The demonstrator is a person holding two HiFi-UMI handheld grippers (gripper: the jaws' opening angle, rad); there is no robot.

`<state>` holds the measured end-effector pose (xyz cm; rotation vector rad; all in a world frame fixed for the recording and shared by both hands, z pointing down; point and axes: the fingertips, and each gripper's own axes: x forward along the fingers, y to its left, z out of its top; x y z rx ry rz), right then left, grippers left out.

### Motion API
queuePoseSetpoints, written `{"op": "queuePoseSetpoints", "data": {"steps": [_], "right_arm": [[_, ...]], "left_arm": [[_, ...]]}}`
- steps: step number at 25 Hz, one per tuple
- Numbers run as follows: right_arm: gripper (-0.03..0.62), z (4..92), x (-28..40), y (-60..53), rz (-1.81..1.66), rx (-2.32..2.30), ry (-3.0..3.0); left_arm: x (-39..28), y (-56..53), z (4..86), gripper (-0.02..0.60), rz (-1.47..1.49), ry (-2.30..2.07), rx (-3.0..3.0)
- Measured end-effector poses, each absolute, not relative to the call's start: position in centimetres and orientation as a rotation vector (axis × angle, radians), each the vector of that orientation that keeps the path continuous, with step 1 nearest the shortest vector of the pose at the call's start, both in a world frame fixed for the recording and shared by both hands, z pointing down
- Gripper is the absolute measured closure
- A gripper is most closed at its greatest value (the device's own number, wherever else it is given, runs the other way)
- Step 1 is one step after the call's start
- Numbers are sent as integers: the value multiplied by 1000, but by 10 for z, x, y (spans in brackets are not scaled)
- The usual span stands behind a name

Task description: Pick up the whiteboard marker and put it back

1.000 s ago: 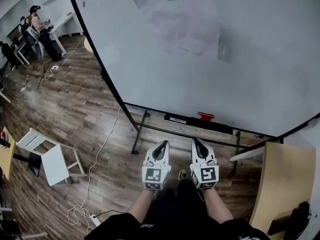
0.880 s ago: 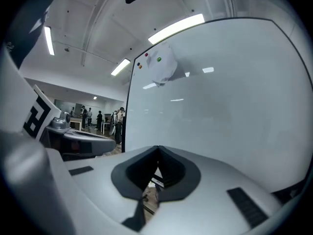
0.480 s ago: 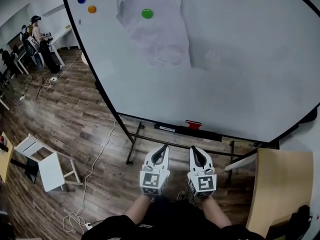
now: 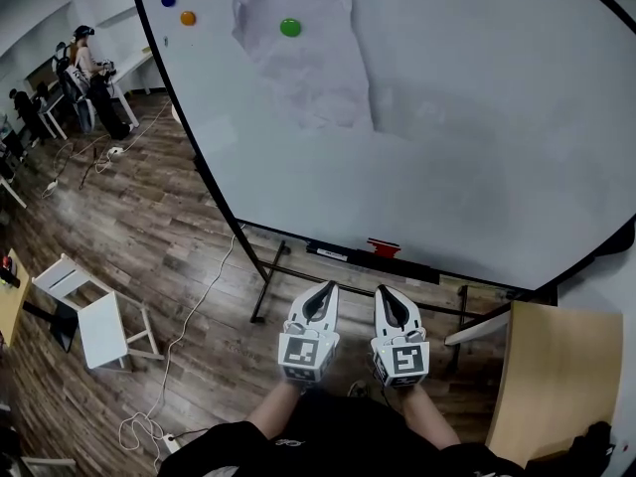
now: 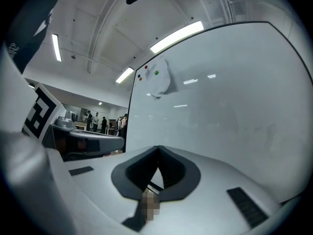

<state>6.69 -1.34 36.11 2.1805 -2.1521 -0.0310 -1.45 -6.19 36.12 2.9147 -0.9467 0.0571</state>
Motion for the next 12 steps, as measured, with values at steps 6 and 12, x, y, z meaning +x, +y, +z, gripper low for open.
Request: {"op": "queuePoseSetpoints", "data": {"steps": [6, 12], "right_arm": [[592, 360, 63, -17, -35, 2166, -2180], [592, 357, 65, -19, -48, 2164, -2183]], "left_arm": [[-19, -64, 369, 575, 67, -979, 2916], [-19, -66, 363, 575, 84, -992, 2898]]}}
